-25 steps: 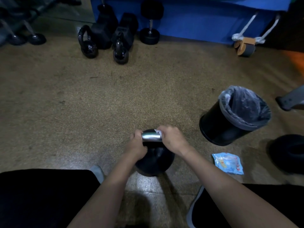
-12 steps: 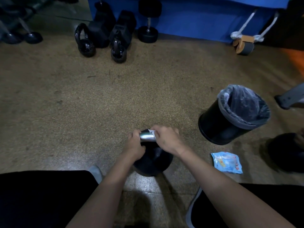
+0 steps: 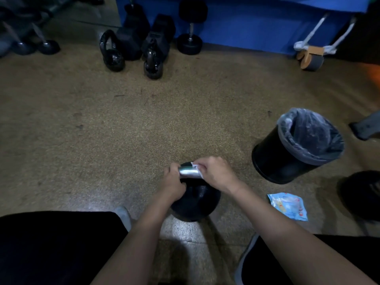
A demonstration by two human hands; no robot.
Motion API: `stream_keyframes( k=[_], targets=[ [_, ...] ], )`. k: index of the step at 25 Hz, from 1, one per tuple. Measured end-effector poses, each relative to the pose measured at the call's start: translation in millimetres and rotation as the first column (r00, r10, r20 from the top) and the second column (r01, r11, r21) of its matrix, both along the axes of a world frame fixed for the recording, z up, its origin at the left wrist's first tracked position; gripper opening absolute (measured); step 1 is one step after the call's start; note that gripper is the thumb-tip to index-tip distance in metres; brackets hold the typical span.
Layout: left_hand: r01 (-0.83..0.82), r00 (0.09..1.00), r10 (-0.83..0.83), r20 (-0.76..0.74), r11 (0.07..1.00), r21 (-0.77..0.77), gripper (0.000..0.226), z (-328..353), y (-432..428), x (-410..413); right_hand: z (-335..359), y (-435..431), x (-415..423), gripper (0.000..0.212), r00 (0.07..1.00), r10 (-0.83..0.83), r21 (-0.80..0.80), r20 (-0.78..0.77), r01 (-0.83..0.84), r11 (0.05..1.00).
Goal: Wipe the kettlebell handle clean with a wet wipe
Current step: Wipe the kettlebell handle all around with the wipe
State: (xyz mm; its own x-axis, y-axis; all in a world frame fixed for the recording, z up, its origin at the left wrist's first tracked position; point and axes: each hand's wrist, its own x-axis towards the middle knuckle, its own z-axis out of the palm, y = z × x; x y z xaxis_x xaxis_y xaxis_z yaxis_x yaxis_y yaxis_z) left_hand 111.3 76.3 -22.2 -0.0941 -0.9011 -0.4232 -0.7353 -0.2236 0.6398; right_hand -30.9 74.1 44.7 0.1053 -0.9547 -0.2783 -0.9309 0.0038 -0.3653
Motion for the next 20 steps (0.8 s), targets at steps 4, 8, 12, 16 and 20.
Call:
stream_keyframes(
  k=[4, 8, 12, 16, 20],
  targets=[
    [-0.002, 1.0, 0.002, -0.007, 1.0, 0.001, 0.051, -1, 0, 0, 2, -7, -4, 0.026, 0.994, -0.091, 0.071, 0.068, 0.087, 0.994],
    [-0.004, 1.0, 0.004, -0.012, 1.0, 0.006, 0.05, -2, 0, 0, 2, -2, -2, 0.028, 0.998, -0.039, 0.079, -0.05, 0.043, 0.996],
    [-0.008, 1.0, 0.008, -0.004, 1.0, 0.0, 0.051, 0, 0, -1, 2, -10, -5, 0.029, 0.999, -0.044, 0.179, -0.031, 0.049, 0.983],
    [-0.005, 1.0, 0.005, -0.018, 1.0, 0.008, 0.051, 0, -1, 0, 6, -8, -2, 0.027, 0.999, 0.012, 0.116, -0.039, -0.007, 0.993],
    [0.001, 1.0, -0.001, -0.029, 1.0, 0.002, 0.05, 0, -2, 0, 6, -14, -2, 0.022, 0.992, -0.105, 0.132, 0.072, 0.095, 0.987]
  ],
)
